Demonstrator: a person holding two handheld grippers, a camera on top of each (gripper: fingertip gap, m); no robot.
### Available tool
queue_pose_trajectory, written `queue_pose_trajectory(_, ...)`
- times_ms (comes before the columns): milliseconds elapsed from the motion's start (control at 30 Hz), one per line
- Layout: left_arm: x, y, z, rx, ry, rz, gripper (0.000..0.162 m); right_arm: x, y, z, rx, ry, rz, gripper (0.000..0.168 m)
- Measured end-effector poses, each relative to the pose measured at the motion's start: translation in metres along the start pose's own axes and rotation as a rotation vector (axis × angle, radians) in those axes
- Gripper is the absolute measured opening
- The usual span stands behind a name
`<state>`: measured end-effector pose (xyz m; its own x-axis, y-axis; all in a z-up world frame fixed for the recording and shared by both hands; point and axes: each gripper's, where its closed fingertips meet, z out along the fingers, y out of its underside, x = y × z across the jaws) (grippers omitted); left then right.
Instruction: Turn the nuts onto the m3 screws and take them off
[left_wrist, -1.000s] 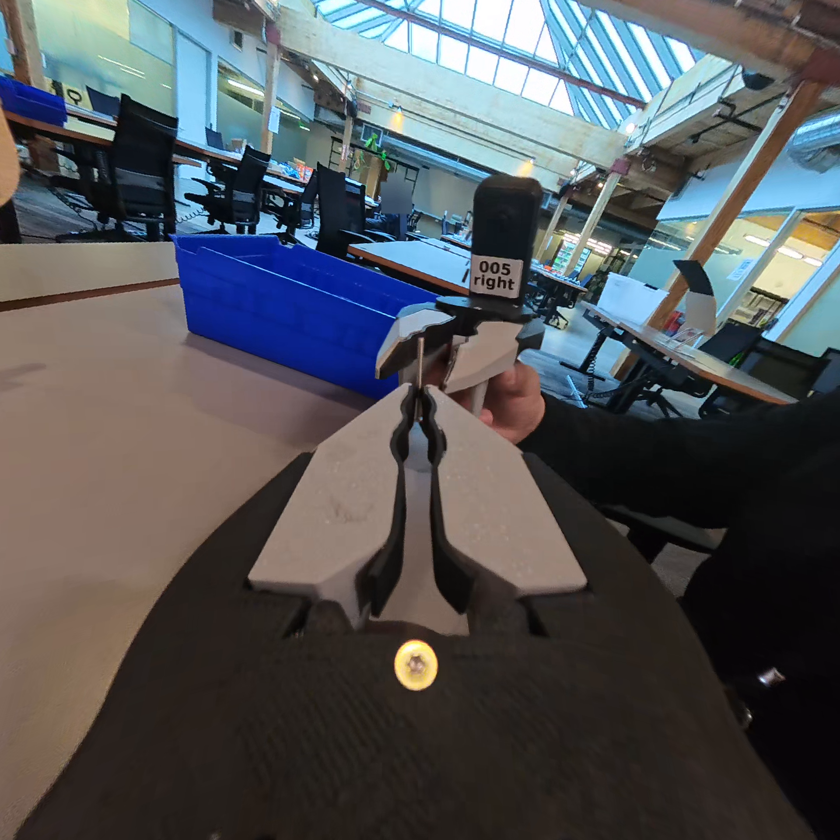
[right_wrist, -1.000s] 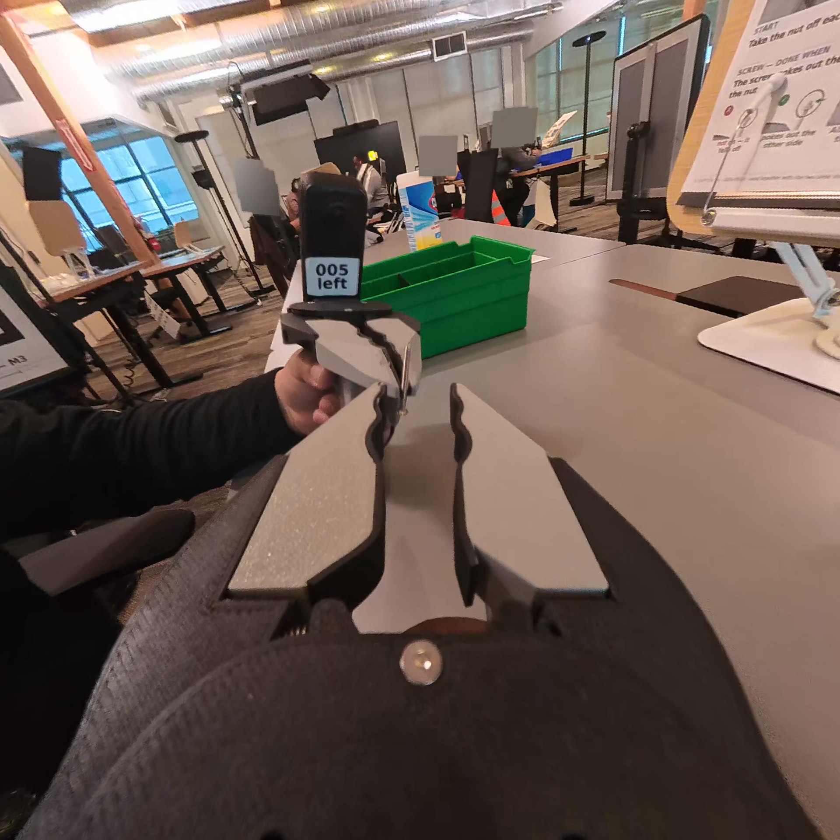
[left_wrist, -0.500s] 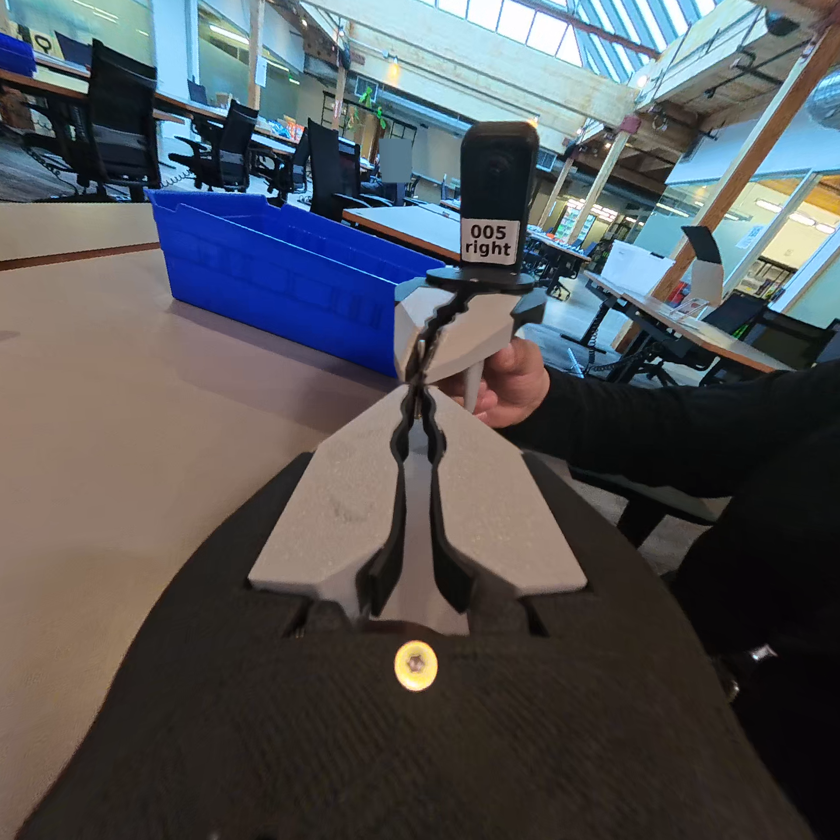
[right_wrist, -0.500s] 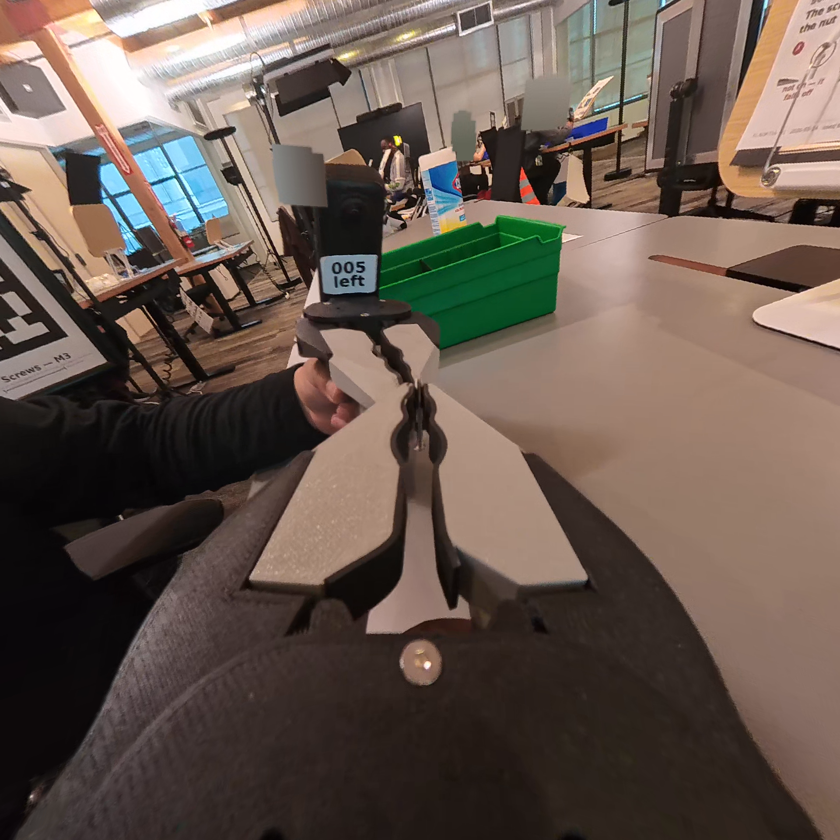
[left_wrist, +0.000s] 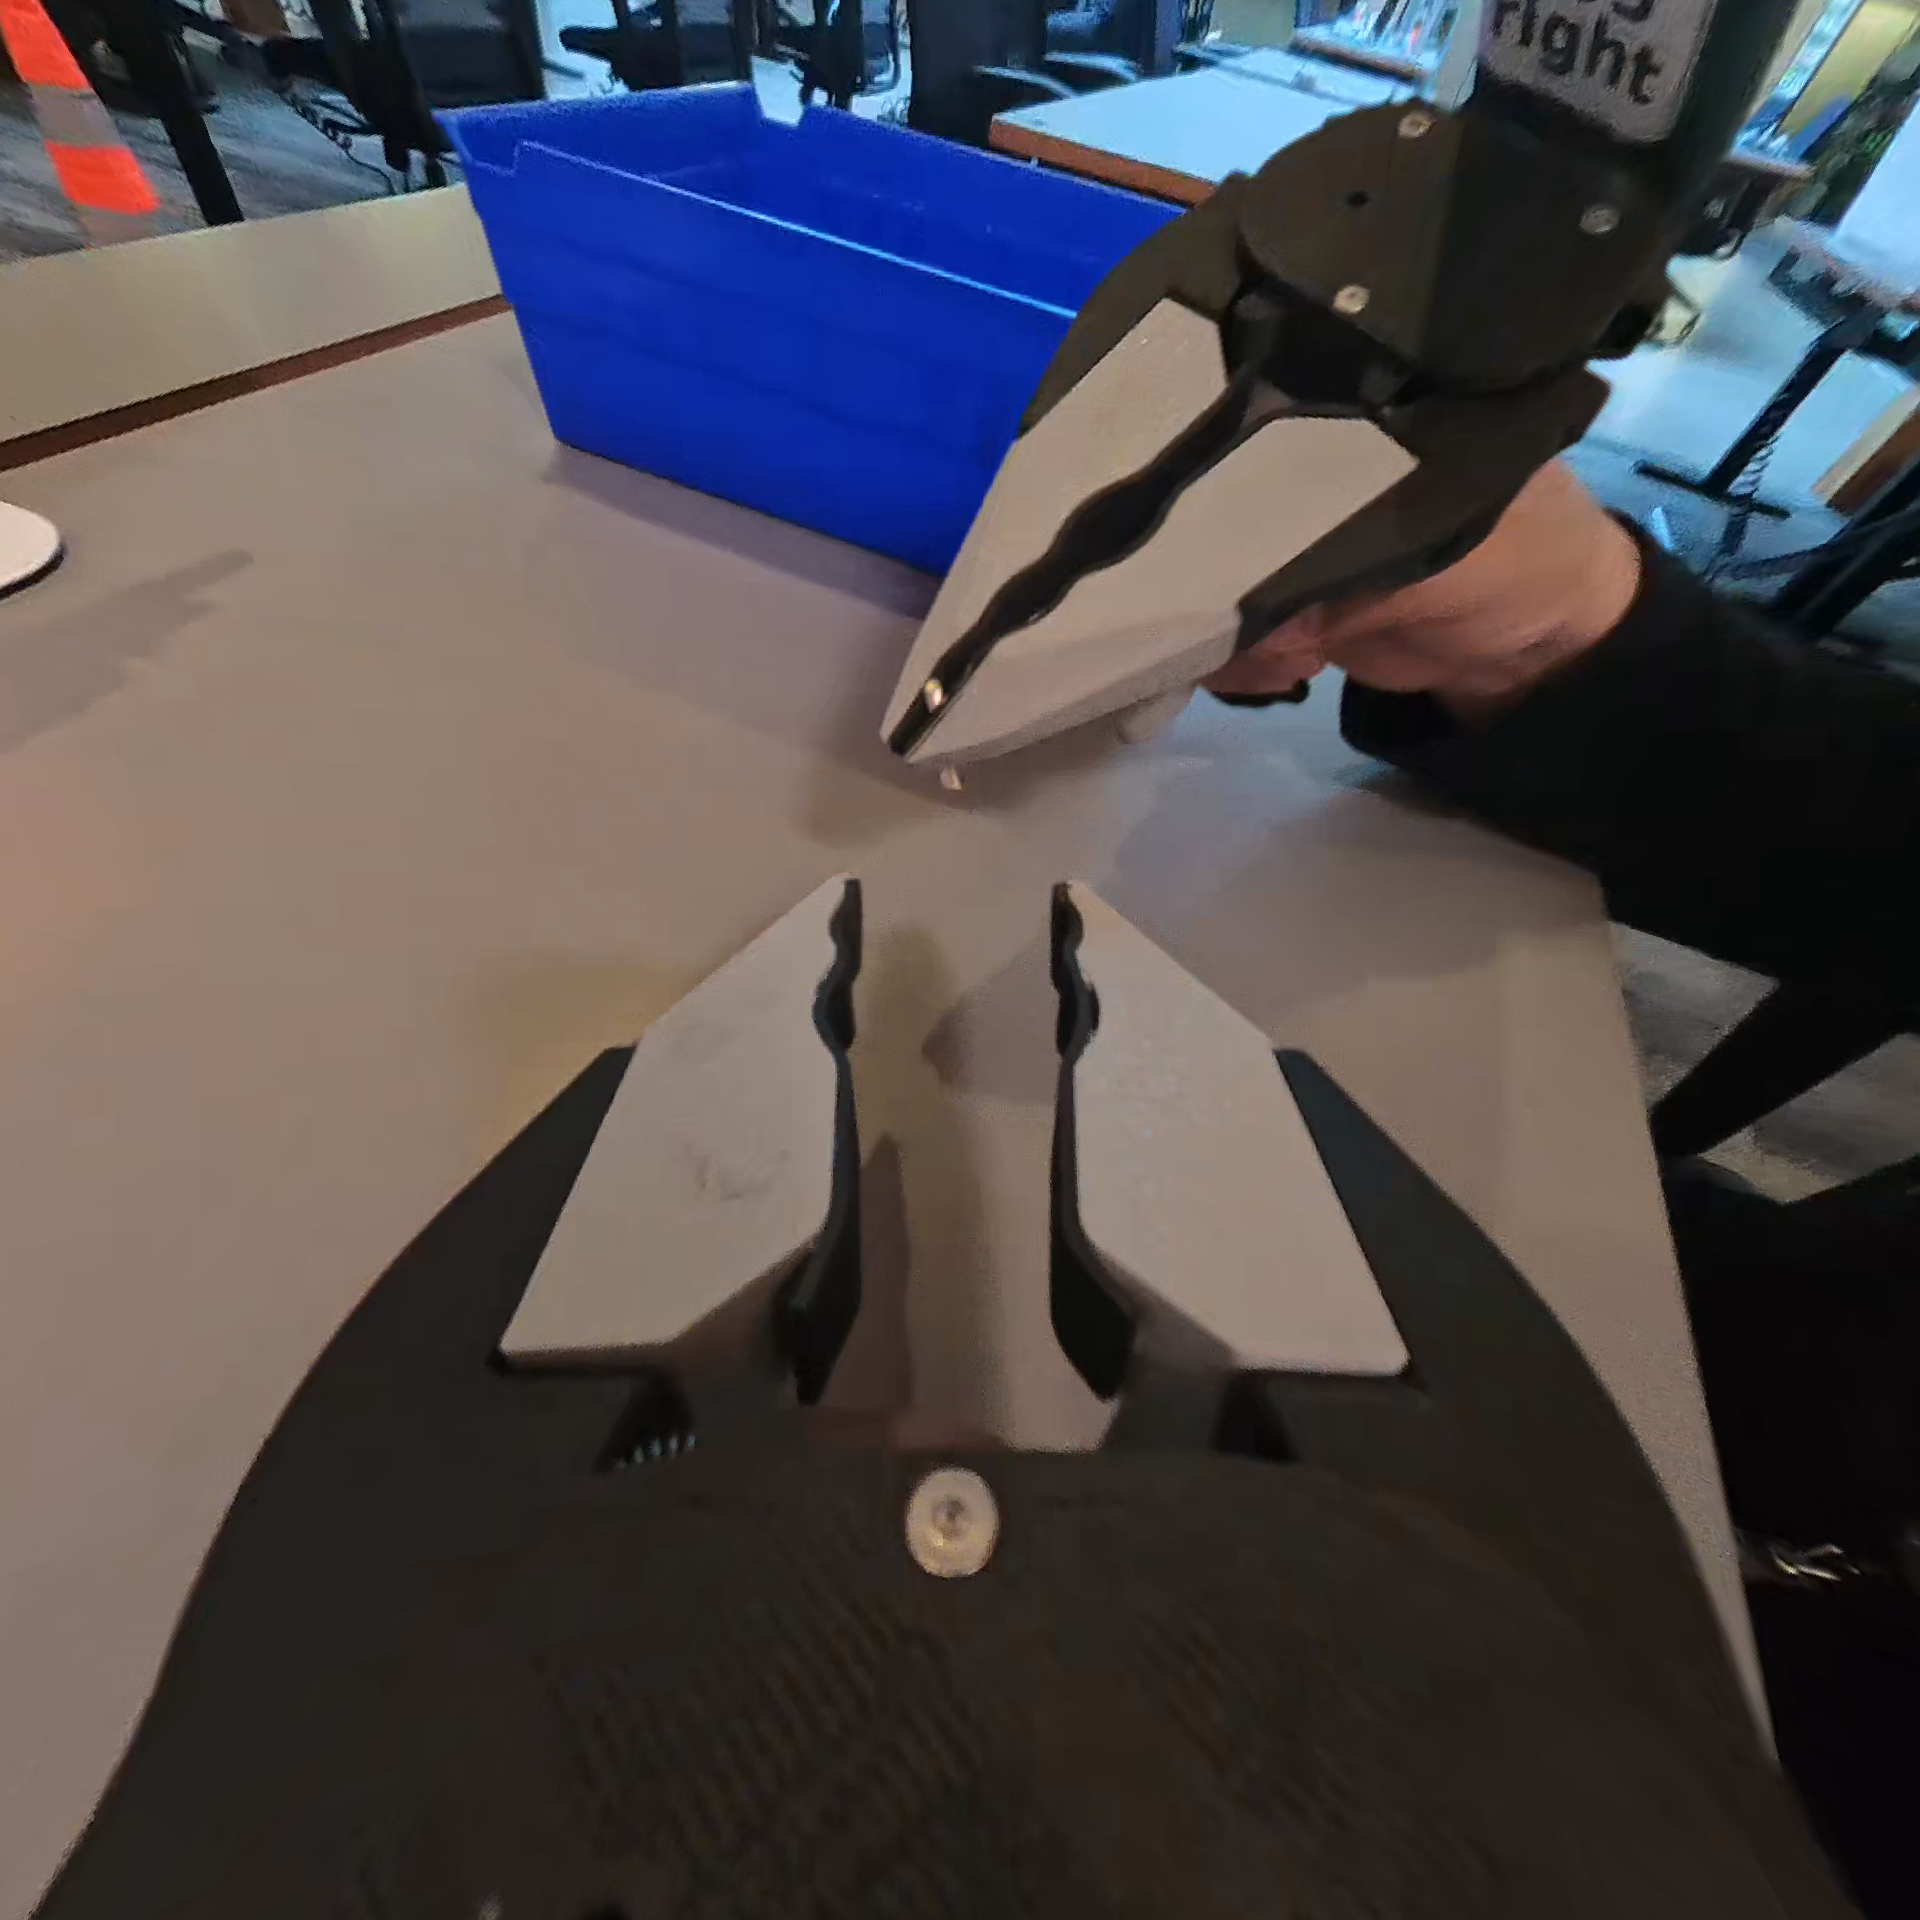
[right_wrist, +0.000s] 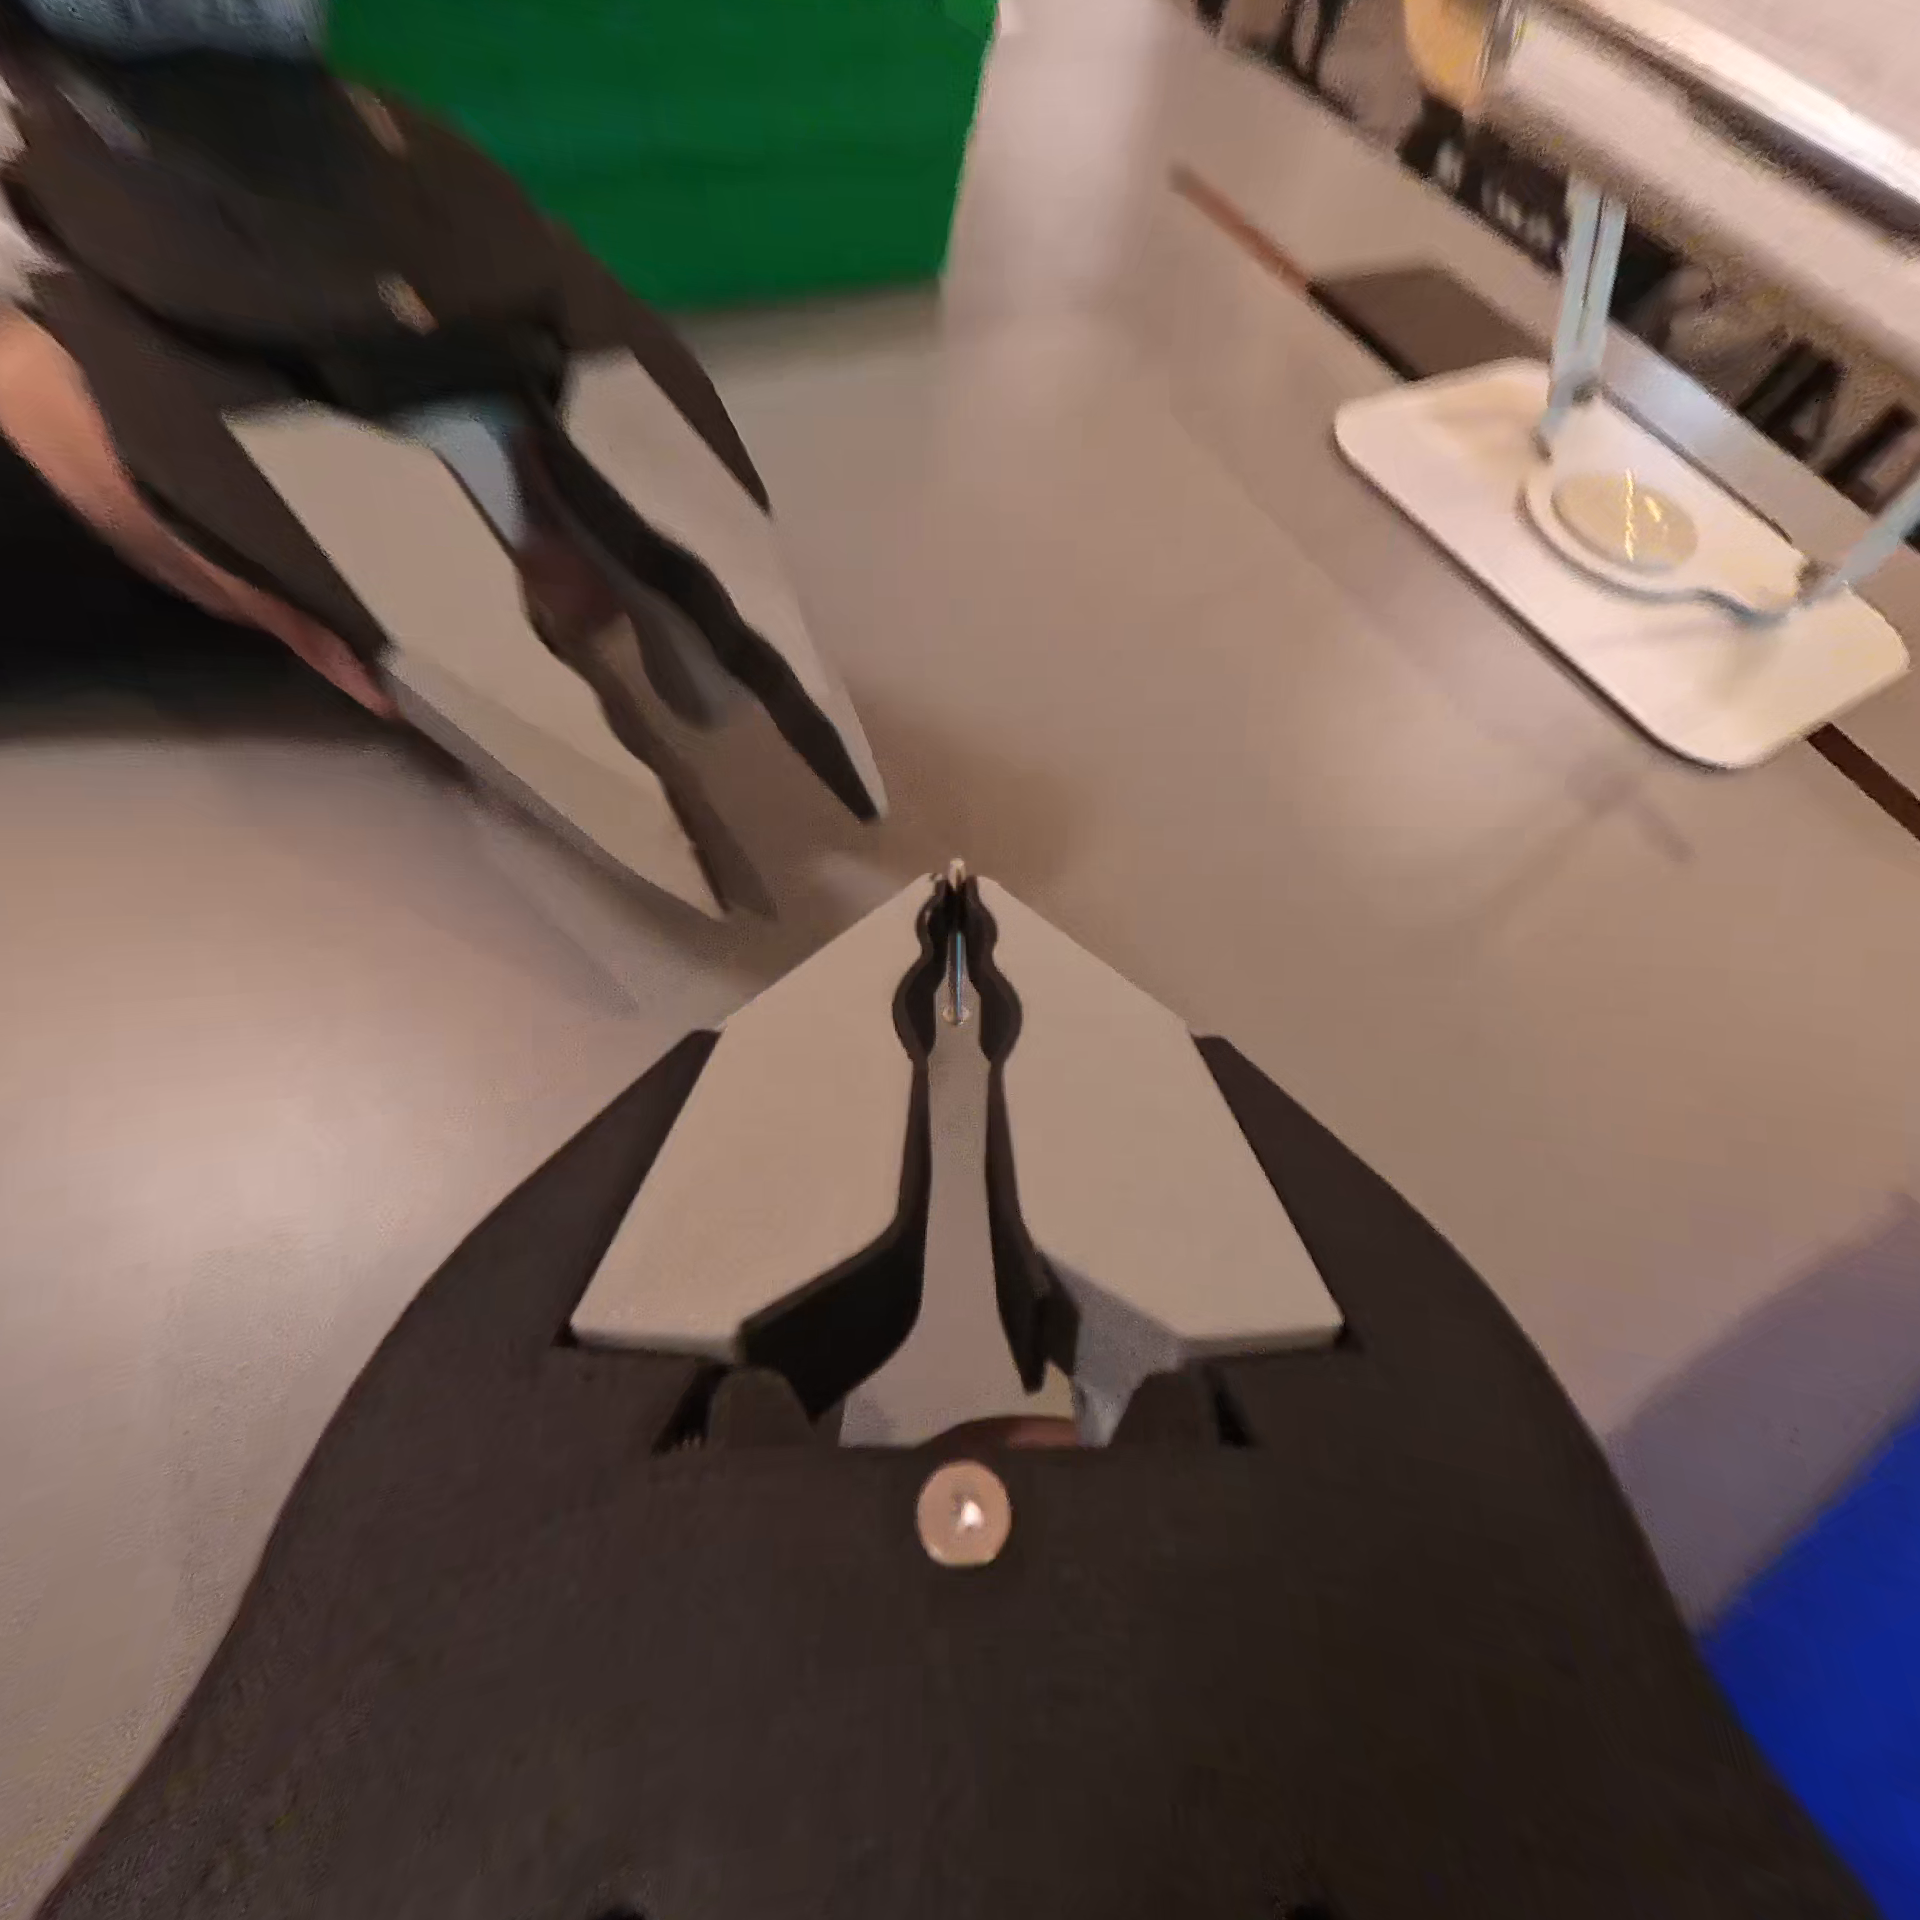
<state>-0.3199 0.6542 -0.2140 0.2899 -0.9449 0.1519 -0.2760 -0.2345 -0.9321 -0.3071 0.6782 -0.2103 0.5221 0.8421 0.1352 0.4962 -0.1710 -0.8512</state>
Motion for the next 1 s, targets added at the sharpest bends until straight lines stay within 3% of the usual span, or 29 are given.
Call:
queue_pose_trajectory(67, 0.000, 0.001, 0.001, -0.010, -0.011, 0.017, 0.037, 0.002, 0.020, 0.006, -0.122, 0.026, -0.055, 0.000)
queue_pose_trajectory(233, 0.001, 0.004, -0.004, -0.034, -0.026, 0.030, 0.041, -0.024, 0.060, 0.027, -0.315, -0.115, -0.027, 0.000)
queue_pose_trajectory(400, 0.020, -0.009, -0.037, 0.032, -0.012, 0.007, 0.041, -0.028, 0.055, 0.033, -0.262, -0.138, 0.019, 0.000)
queue_pose_trajectory(567, 0.049, -0.036, -0.127, 0.108, 0.000, 0.027, 0.042, -0.033, 0.052, 0.034, -0.232, -0.181, 0.079, 0.011)
queue_pose_trajectory(700, 0.033, -0.056, -0.219, 0.194, -0.151, 0.025, 0.040, -0.039, 0.048, 0.033, -0.223, -0.215, 0.083, 0.027)
queue_pose_trajectory(833, -0.020, -0.037, -0.299, 0.151, -0.480, 0.024, 0.040, -0.044, 0.029, 0.027, -0.118, -0.276, 0.114, 0.026)
queue_pose_trajectory(1000, -0.066, 0.006, -0.350, 0.051, -0.632, -0.063, 0.040, -0.033, 0.005, 0.018, 0.053, -0.300, 0.165, 0.026)
